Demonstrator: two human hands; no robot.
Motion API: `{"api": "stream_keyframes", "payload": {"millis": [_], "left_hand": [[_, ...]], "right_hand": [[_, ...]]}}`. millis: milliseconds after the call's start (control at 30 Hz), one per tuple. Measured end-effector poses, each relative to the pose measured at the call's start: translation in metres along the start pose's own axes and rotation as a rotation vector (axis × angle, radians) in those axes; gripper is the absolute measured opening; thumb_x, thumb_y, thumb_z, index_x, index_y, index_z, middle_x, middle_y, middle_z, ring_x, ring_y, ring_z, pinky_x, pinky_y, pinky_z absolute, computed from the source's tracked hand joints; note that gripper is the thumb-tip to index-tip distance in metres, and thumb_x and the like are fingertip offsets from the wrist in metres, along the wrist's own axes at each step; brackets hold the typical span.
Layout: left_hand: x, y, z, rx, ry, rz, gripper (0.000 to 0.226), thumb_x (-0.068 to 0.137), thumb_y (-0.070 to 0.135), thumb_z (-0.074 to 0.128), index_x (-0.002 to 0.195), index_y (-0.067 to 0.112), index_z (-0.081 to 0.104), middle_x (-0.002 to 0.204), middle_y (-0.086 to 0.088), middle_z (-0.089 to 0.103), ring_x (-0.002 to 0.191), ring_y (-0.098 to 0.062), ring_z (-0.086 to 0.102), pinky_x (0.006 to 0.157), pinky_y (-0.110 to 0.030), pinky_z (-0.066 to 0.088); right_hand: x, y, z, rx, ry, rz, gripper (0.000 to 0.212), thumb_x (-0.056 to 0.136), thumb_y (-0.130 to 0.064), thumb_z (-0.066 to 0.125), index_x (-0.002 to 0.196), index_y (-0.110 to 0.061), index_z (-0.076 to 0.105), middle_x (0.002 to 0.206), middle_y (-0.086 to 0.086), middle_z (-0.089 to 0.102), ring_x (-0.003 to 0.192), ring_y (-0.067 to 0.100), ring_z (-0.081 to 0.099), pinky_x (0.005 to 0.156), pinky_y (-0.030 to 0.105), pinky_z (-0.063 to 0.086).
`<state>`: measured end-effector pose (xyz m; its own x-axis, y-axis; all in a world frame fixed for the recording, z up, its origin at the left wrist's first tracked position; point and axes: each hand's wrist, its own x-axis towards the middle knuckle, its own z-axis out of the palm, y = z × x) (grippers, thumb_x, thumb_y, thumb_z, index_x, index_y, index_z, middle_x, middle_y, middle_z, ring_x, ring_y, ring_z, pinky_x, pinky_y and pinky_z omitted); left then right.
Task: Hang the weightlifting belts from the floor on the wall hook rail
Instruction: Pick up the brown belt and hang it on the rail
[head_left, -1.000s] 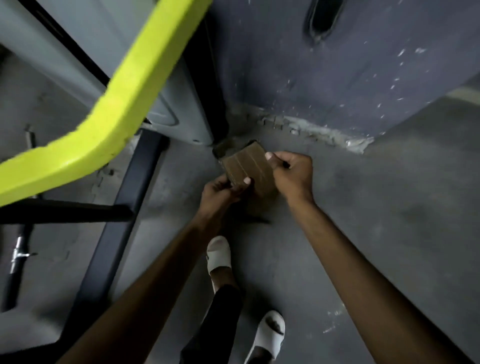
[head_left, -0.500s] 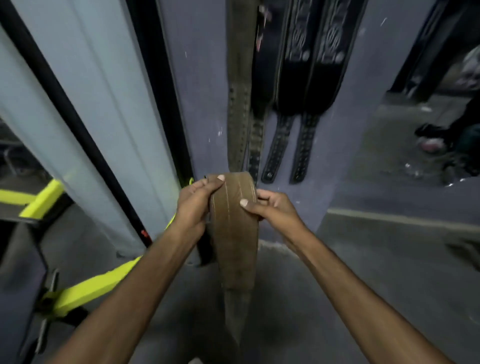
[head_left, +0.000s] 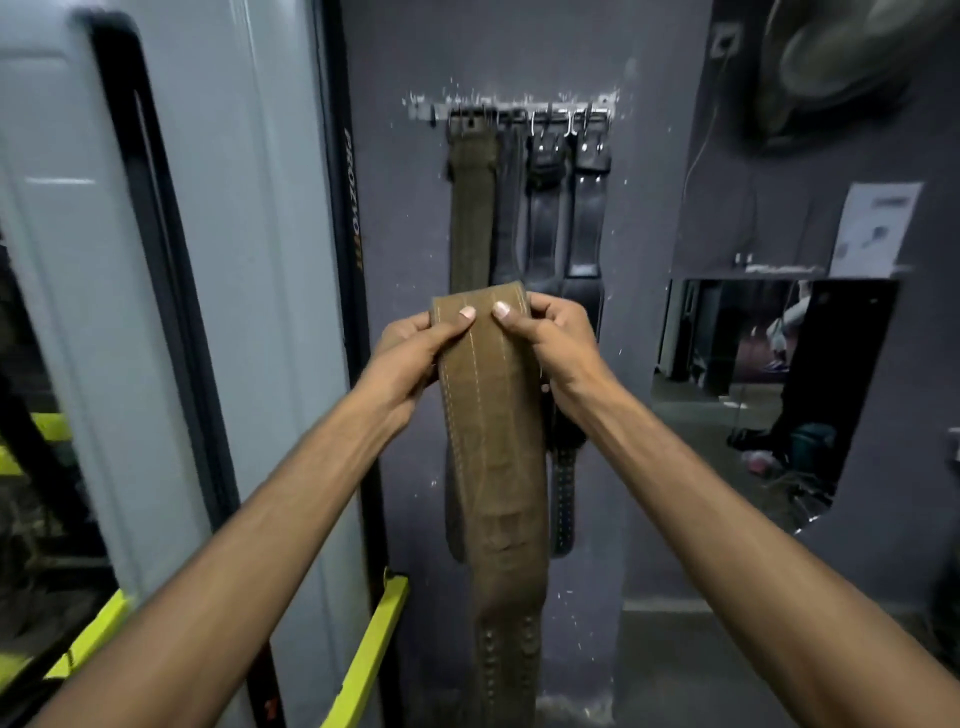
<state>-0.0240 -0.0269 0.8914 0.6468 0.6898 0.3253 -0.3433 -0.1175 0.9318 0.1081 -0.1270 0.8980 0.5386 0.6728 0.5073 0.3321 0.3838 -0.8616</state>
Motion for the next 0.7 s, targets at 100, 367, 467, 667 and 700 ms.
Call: {"api": "stream_keyframes", "payload": {"millis": [100,367,467,667,700], "left_hand": [[-0.008,0.037,-0.002,0.057,-0.032,0.092,0.035,0.088,0.030,0.073,0.114,0.008,0.071,0.099,-0.005,0.078,0.090,-0.015,0.074,0.074,-0.024,0.058],[-0.059,0.043,-0.012,0.336,-0.163,0.178,0.042,0.076,0.031,0.083,0.112,0.013,0.071,0.102,0.000,0.079,0.093,-0.013,0.076,0.079,-0.025,0.061],[-0.077,0.017,-0.031,0.538,-0.475,0.031,0.055,0.077,0.024,0.084,0.127,0.020,0.061,0.118,0.005,0.073,0.104,-0.004,0.071,0.094,-0.025,0.056],[-0.070,0.040,-0.056,0.718,-0.698,0.031,0.055,0.077,0.037,0.083,0.126,0.020,0.065,0.123,0.008,0.072,0.114,-0.006,0.067,0.104,-0.028,0.050],[-0.063,0.054,-0.053,0.623,-0.635,0.083,0.054,0.075,0.042,0.082,0.121,0.018,0.068,0.120,0.005,0.074,0.111,-0.012,0.069,0.099,-0.028,0.052]], "right_hand": [[0.007,-0.047,0.013,0.002,0.050,-0.057,0.019,0.092,-0.015,0.072,0.106,-0.002,0.076,0.091,0.010,0.077,0.078,0.015,0.070,0.072,0.029,0.059],[0.016,-0.153,0.024,-0.007,0.122,-0.190,0.008,0.092,-0.011,0.072,0.094,-0.005,0.075,0.083,0.004,0.074,0.074,0.012,0.066,0.065,0.024,0.053],[0.020,-0.180,0.023,-0.010,0.141,-0.238,0.008,0.093,-0.011,0.070,0.090,-0.005,0.074,0.082,0.005,0.072,0.074,0.014,0.065,0.063,0.025,0.051],[0.025,-0.203,0.019,-0.009,0.159,-0.306,0.013,0.094,-0.011,0.069,0.097,0.000,0.074,0.082,0.005,0.071,0.063,0.003,0.065,0.058,0.017,0.050],[0.025,-0.203,0.019,-0.011,0.155,-0.311,0.018,0.094,-0.012,0.069,0.100,0.004,0.074,0.084,0.006,0.072,0.066,0.005,0.065,0.061,0.018,0.050]]}}
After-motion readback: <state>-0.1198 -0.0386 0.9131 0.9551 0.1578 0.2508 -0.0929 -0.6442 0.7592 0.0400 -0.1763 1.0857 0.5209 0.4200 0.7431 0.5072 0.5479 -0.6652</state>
